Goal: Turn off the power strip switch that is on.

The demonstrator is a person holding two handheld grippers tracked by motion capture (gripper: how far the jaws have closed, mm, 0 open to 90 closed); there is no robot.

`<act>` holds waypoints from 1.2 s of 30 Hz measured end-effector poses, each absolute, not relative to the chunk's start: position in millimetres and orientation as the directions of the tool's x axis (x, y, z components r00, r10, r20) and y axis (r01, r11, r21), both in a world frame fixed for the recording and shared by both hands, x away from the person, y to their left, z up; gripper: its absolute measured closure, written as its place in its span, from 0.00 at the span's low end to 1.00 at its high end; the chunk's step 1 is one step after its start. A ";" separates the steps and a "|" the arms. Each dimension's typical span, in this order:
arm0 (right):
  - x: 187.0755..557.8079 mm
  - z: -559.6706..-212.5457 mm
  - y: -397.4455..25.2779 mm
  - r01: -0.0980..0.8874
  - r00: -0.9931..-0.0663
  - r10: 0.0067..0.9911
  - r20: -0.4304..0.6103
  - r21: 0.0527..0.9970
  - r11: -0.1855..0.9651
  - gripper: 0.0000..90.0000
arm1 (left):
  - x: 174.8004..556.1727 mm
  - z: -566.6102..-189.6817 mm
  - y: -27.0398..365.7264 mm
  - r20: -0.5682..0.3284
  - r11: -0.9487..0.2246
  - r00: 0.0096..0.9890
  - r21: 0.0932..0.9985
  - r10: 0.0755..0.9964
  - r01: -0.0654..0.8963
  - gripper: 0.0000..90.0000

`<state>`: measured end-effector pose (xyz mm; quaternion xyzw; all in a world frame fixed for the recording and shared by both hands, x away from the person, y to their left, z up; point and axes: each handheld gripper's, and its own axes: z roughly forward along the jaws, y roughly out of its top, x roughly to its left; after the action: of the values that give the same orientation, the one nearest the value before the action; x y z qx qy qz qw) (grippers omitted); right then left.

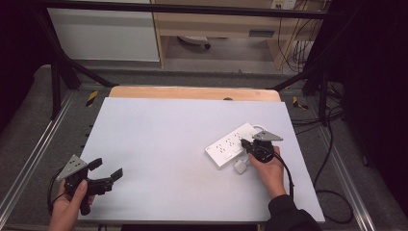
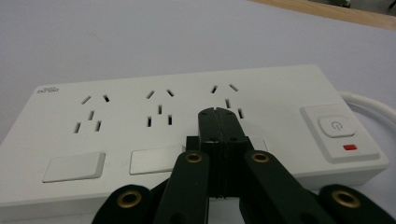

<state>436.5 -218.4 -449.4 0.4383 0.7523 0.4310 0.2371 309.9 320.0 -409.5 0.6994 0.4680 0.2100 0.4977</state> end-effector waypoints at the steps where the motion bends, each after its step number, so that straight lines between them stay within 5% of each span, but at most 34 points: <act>1: 436.4 -449.2 -218.3 0.455 -0.502 0.865 0.024 0.857 0.241 1.00 | 309.9 -409.5 320.0 -0.172 -0.066 0.473 0.893 0.864 0.446 0.06; 23: 434.8 -444.3 -220.8 0.443 -0.485 0.874 0.040 0.873 0.206 0.99 | 309.8 -409.6 319.7 -0.171 -0.068 0.474 0.892 0.864 0.446 0.06; 36: 434.3 -442.3 -222.7 0.461 -0.480 0.875 0.061 0.866 0.192 0.79 | 309.9 -409.9 319.7 -0.170 -0.069 0.474 0.892 0.864 0.446 0.06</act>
<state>434.3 -222.7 -442.3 0.4539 0.7362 0.4448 0.2329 309.9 319.7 -409.9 0.7003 0.4676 0.2101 0.4967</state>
